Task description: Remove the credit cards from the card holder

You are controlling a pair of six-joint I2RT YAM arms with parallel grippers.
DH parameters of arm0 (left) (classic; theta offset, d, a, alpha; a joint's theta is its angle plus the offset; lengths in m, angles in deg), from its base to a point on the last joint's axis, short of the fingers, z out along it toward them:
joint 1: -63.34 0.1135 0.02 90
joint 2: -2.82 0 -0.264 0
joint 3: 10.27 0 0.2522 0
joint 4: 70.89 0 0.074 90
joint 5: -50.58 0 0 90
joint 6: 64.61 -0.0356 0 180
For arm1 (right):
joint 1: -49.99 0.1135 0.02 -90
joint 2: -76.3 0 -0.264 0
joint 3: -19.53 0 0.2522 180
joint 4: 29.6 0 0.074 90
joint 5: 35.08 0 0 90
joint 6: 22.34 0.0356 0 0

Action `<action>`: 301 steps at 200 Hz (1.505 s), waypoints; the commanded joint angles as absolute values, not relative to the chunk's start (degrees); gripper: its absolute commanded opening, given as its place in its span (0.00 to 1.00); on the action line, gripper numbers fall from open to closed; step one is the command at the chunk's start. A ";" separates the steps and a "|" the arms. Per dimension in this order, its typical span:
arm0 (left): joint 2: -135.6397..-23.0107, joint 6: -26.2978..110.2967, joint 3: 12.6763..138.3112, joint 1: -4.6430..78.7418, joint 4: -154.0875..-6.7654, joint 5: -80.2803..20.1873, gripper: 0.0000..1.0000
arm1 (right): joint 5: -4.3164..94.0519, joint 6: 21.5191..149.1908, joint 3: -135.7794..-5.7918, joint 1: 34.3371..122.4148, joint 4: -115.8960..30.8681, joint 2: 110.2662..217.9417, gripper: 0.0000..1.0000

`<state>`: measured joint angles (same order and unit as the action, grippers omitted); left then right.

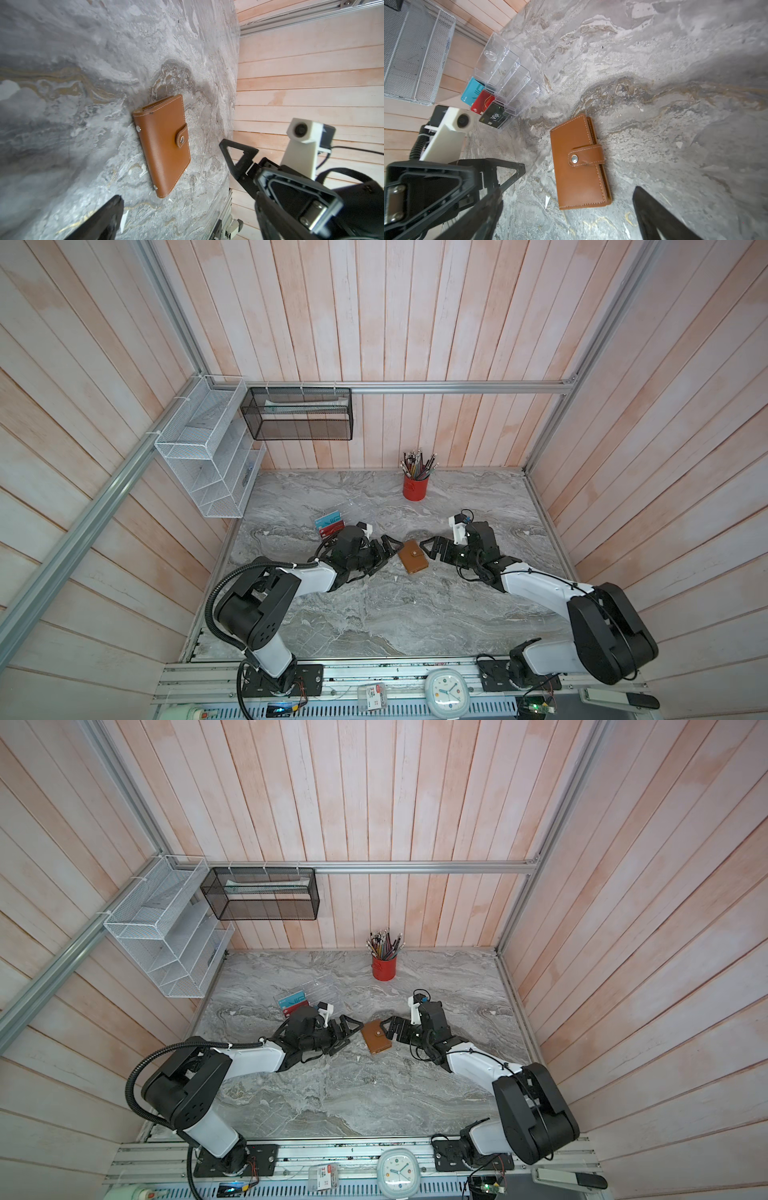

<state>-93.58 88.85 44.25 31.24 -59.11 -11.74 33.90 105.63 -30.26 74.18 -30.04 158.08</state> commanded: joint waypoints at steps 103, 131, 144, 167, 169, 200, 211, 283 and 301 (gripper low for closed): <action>-102.09 93.48 46.92 31.00 -51.54 -8.60 1.00 | 21.62 113.97 -33.26 73.11 -12.82 171.63 0.98; -102.35 93.99 46.56 30.83 -50.57 -8.74 1.00 | 21.18 117.42 -31.47 73.06 -9.04 173.77 0.98; -102.60 94.11 46.48 30.86 -50.61 -8.66 0.99 | 21.81 119.02 -30.73 73.13 -7.74 174.34 0.98; -102.55 94.01 46.04 30.56 -50.71 -8.68 0.96 | 21.70 120.26 -29.78 73.11 -5.96 174.79 0.98; -102.56 94.01 46.04 30.53 -50.72 -8.71 0.96 | 21.70 120.29 -29.73 73.11 -5.87 174.73 0.98; -103.45 94.36 45.60 29.95 -50.18 -8.94 0.91 | 21.46 121.41 -28.61 73.18 -4.84 174.92 0.98; -103.99 94.82 45.26 29.86 -49.20 -8.70 0.90 | 21.22 122.04 -28.35 73.29 -4.18 175.14 0.98; -105.19 93.53 44.87 29.68 -50.02 -9.40 0.82 | 20.89 124.22 -29.19 74.23 -2.29 177.44 0.98; -105.55 93.01 45.02 29.50 -50.32 -9.62 0.79 | 20.80 124.93 -29.70 74.75 -1.63 178.10 0.98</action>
